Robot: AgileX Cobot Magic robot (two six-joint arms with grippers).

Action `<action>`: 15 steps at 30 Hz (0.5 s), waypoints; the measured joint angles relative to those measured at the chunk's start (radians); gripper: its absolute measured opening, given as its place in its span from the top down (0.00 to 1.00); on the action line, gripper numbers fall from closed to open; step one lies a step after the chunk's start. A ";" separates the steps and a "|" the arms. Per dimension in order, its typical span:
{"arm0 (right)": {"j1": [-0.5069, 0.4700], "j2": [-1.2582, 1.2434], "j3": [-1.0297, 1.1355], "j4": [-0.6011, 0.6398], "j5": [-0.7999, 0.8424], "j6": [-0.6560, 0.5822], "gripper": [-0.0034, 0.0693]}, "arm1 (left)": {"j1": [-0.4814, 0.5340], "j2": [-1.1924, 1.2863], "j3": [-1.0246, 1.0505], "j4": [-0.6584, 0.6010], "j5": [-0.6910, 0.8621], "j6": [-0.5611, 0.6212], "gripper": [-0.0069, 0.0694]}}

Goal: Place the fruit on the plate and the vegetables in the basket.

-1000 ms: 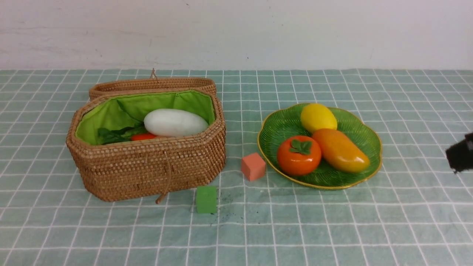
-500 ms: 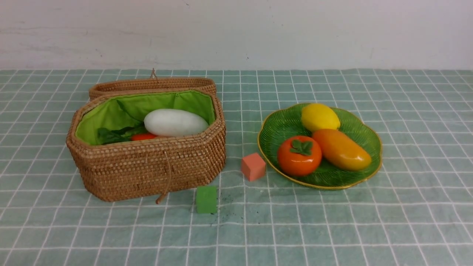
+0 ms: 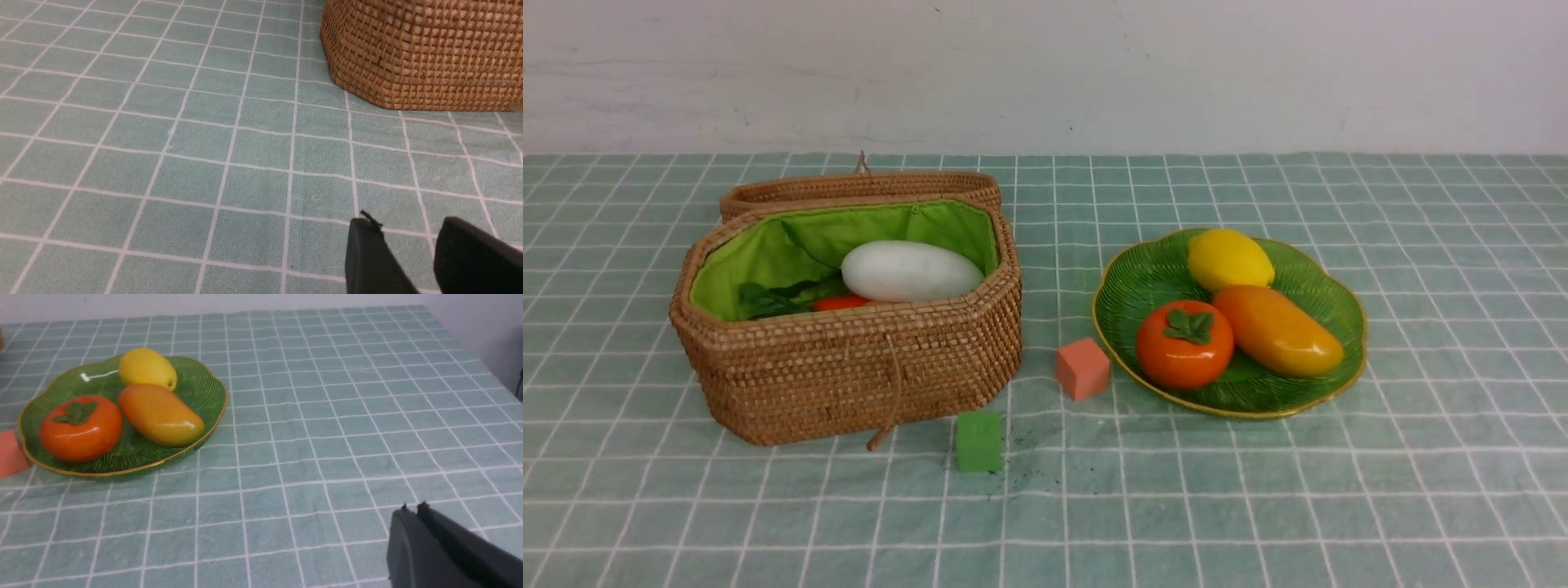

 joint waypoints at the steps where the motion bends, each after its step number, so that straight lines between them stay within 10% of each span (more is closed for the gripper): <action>1: 0.000 -0.036 0.063 -0.008 -0.040 0.018 0.95 | 0.000 0.000 0.000 0.000 0.000 0.000 0.60; 15: 0.000 -0.077 0.305 0.215 -0.186 -0.196 0.94 | 0.000 0.000 0.000 0.000 0.001 0.000 0.60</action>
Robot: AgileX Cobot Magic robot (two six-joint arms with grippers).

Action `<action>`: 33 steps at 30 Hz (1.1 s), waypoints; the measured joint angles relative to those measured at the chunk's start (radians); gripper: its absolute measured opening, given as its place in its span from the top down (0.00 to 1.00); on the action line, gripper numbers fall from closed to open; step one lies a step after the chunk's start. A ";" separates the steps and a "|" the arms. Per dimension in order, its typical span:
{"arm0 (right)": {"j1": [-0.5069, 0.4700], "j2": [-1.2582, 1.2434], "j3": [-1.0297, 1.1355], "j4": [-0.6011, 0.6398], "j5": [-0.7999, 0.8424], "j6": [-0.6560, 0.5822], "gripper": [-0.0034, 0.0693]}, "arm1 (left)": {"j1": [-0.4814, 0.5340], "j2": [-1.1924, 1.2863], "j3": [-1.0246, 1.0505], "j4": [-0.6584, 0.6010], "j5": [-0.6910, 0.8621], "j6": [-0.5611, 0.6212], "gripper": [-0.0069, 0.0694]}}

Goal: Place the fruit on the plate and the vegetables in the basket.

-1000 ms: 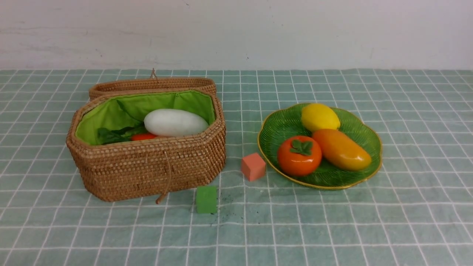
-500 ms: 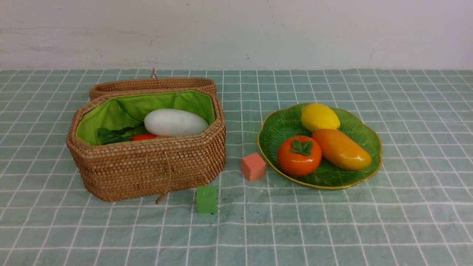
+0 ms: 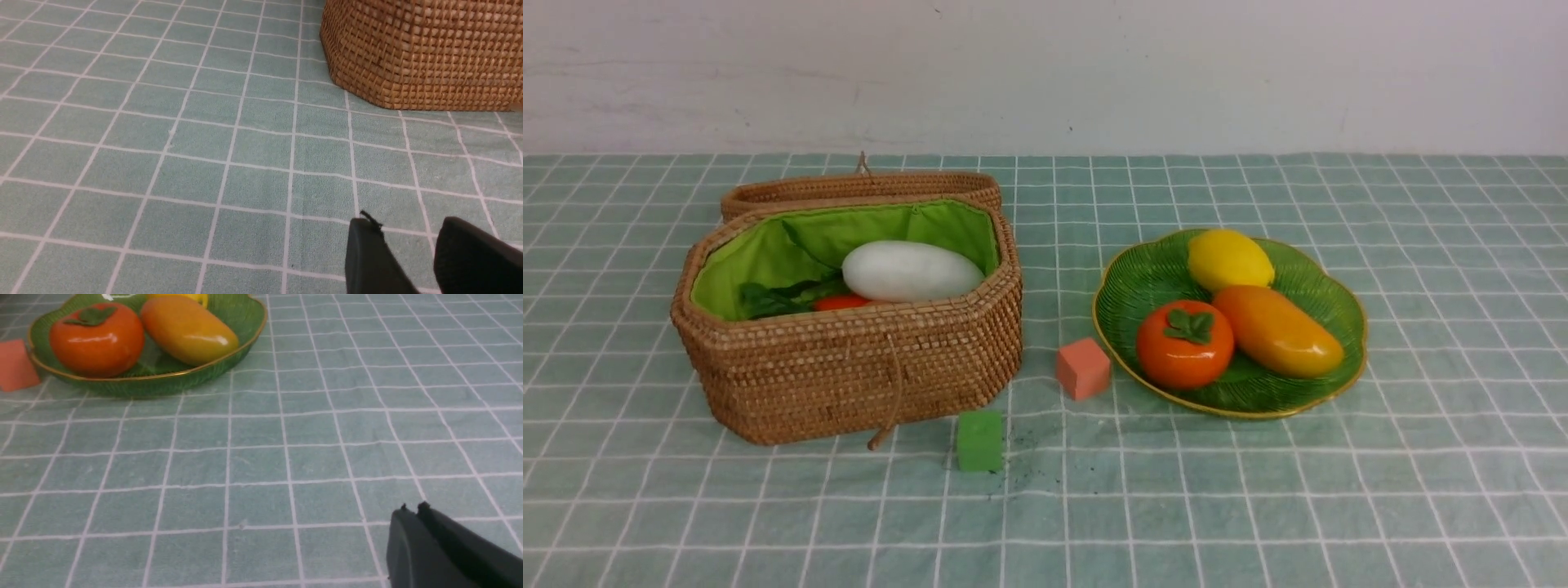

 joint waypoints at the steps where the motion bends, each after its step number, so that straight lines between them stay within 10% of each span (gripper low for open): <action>1: 0.000 0.000 0.000 0.021 0.000 -0.006 0.93 | 0.000 0.000 0.000 0.000 0.000 0.000 0.60; 33: -0.001 0.000 0.001 0.042 -0.002 -0.013 0.89 | 0.000 0.000 0.000 0.000 0.000 0.000 0.60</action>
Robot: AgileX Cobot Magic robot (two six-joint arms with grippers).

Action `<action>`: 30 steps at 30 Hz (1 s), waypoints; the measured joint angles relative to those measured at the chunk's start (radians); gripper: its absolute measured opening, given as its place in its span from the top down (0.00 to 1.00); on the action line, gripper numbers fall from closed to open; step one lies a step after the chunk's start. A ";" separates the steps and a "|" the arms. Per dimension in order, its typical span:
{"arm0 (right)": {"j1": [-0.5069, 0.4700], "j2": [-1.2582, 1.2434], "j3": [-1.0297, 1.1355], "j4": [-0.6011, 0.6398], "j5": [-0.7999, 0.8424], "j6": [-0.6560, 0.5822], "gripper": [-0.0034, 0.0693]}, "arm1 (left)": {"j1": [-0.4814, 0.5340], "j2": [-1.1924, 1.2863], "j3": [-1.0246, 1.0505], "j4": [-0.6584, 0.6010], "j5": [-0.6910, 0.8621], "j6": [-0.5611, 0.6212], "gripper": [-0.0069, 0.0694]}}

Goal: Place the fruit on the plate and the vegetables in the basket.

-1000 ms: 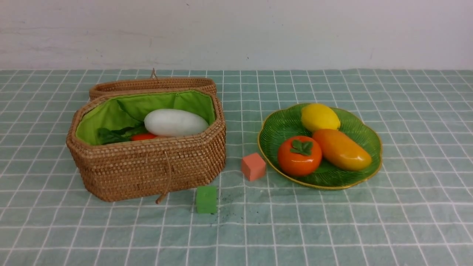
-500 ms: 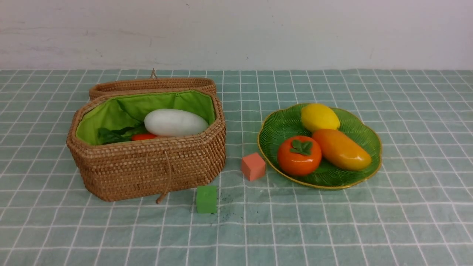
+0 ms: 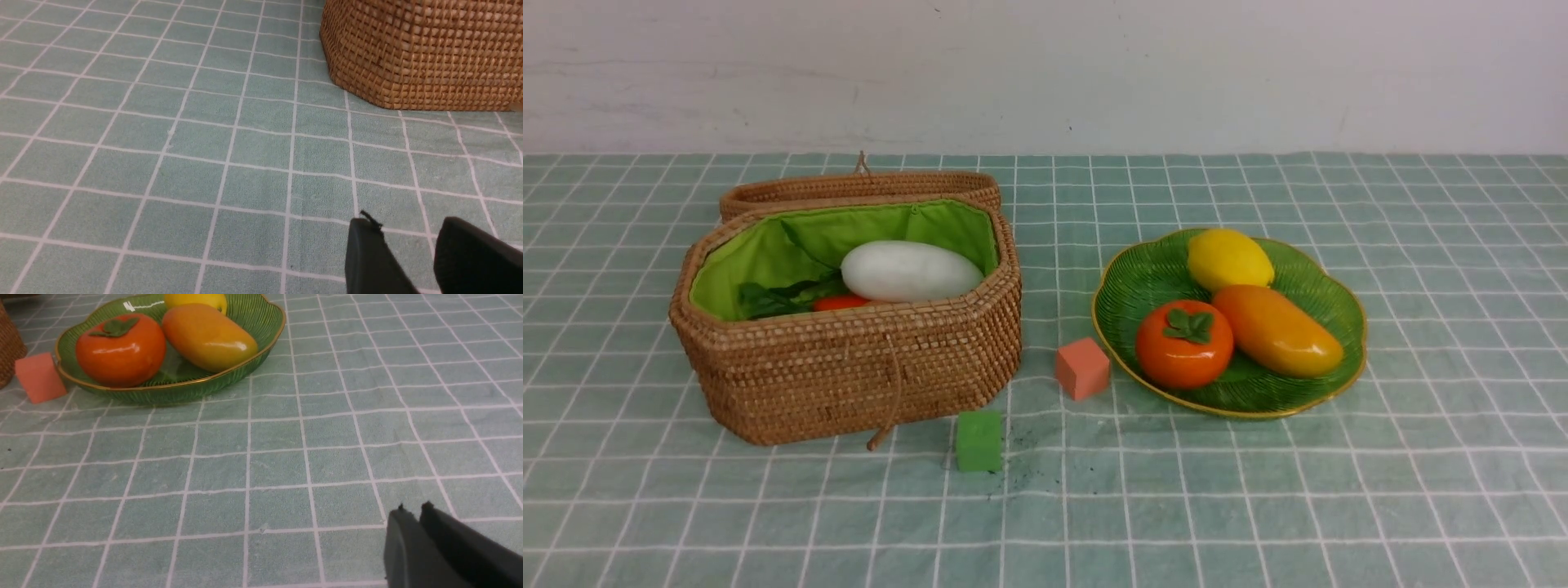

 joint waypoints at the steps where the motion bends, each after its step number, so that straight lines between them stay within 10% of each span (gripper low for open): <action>1: 0.000 0.000 0.000 0.000 0.000 0.000 0.88 | 0.000 0.000 0.000 0.000 0.000 0.000 0.60; 30: 0.000 0.000 0.000 0.000 0.000 0.000 0.84 | 0.000 0.000 0.000 0.000 0.000 0.000 0.60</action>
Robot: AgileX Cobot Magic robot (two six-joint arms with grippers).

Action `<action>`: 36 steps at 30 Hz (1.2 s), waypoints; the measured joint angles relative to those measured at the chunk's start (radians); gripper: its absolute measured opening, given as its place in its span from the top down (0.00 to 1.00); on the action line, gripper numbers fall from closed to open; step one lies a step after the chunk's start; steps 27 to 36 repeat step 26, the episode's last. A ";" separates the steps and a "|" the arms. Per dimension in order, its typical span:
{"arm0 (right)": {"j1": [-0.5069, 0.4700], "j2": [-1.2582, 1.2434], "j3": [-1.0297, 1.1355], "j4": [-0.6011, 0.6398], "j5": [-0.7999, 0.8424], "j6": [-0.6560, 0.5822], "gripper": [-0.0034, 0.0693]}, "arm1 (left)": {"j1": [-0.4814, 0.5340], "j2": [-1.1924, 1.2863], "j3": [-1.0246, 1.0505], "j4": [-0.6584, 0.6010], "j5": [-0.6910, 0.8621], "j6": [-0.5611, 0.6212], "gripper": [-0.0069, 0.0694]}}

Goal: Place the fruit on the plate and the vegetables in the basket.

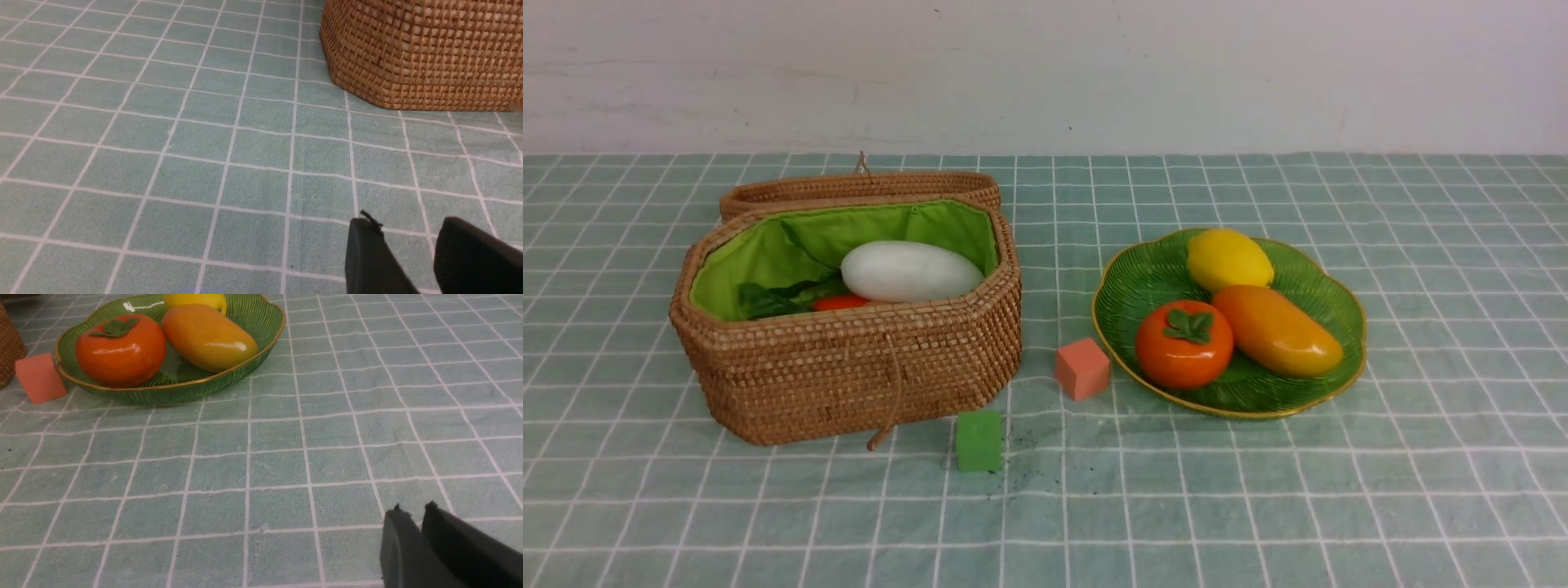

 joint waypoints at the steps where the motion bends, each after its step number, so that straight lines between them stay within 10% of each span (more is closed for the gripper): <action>1: 0.000 0.000 0.000 0.000 0.000 0.000 0.84 | 0.000 0.000 0.000 0.000 0.000 0.000 0.60; 36: 0.000 0.000 0.000 0.000 0.000 0.000 0.81 | 0.000 0.000 0.000 0.000 0.000 0.000 0.60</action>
